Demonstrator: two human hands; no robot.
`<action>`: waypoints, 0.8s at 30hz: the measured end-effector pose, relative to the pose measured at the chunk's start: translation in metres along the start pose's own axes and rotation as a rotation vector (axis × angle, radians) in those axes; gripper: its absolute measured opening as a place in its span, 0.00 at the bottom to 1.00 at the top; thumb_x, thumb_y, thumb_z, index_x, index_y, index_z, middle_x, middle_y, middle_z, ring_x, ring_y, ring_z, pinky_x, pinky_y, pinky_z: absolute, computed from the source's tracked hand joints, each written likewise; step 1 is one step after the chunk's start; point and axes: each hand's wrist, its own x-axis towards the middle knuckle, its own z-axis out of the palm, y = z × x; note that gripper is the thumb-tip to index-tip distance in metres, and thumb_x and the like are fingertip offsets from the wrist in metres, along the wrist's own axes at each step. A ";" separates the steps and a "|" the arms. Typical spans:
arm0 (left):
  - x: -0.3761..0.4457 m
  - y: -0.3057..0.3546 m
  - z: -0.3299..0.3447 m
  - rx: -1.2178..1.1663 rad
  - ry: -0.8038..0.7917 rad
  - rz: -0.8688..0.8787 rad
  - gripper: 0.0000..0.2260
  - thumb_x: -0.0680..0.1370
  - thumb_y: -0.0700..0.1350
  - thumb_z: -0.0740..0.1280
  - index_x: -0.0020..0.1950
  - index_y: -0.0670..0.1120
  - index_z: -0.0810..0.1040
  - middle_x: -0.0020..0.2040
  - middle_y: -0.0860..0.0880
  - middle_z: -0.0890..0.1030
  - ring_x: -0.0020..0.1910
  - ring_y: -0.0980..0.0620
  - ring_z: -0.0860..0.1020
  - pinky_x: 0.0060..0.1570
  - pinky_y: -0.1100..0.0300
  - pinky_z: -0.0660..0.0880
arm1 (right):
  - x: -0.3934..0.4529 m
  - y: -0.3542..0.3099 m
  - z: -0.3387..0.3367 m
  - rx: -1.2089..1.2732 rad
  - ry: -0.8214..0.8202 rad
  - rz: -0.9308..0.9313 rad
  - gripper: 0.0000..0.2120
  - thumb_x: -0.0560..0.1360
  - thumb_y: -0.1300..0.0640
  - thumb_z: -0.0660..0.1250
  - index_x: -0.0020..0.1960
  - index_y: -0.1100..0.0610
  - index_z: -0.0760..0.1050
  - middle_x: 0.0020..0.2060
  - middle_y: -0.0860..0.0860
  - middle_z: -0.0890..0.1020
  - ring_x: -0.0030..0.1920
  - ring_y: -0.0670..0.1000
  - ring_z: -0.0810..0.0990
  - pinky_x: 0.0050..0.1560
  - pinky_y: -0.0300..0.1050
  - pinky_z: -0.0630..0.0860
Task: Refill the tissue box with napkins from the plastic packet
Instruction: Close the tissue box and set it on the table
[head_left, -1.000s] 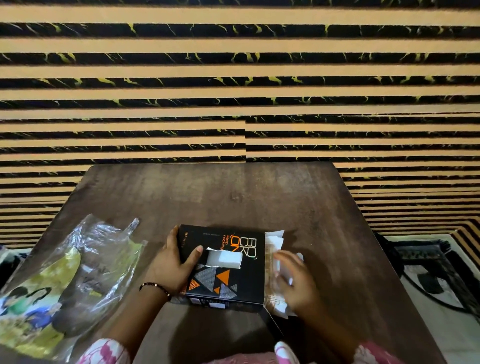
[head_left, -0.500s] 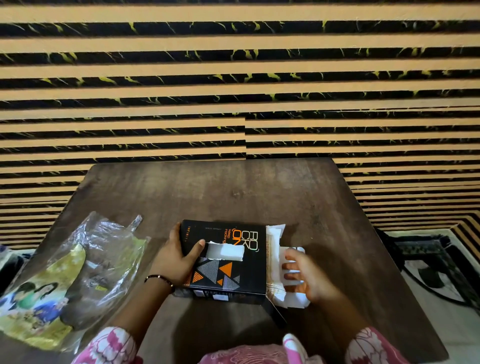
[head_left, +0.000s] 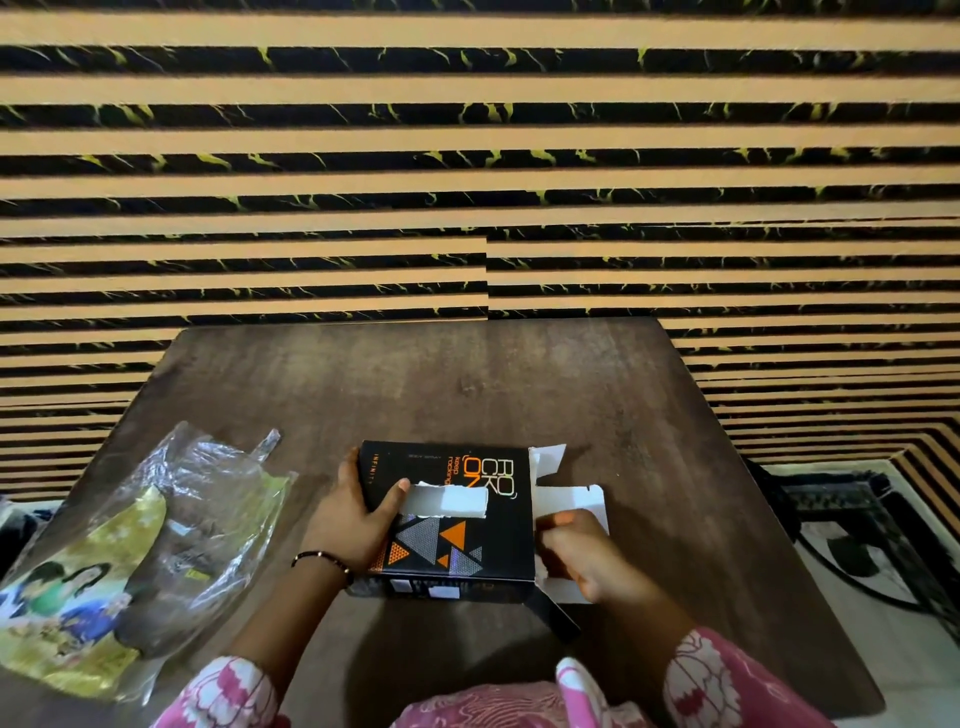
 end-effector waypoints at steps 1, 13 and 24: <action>0.000 0.000 0.000 0.001 -0.004 -0.003 0.33 0.75 0.58 0.63 0.74 0.47 0.54 0.62 0.44 0.78 0.58 0.42 0.78 0.52 0.55 0.72 | 0.001 0.000 0.004 0.001 -0.035 0.015 0.10 0.72 0.69 0.62 0.45 0.61 0.81 0.41 0.59 0.85 0.43 0.58 0.83 0.49 0.52 0.81; -0.003 -0.002 0.000 -0.017 0.012 0.000 0.29 0.77 0.58 0.59 0.74 0.46 0.56 0.62 0.43 0.78 0.57 0.43 0.78 0.55 0.53 0.74 | -0.004 -0.009 -0.002 0.407 -0.226 0.181 0.30 0.78 0.38 0.48 0.60 0.60 0.76 0.52 0.58 0.81 0.52 0.56 0.79 0.48 0.48 0.74; -0.003 0.008 0.003 0.408 0.077 0.070 0.32 0.78 0.60 0.55 0.76 0.46 0.48 0.75 0.42 0.61 0.73 0.42 0.61 0.71 0.41 0.58 | -0.022 -0.018 -0.025 0.179 -0.374 -0.030 0.22 0.77 0.39 0.49 0.53 0.52 0.76 0.52 0.49 0.80 0.53 0.45 0.77 0.66 0.44 0.62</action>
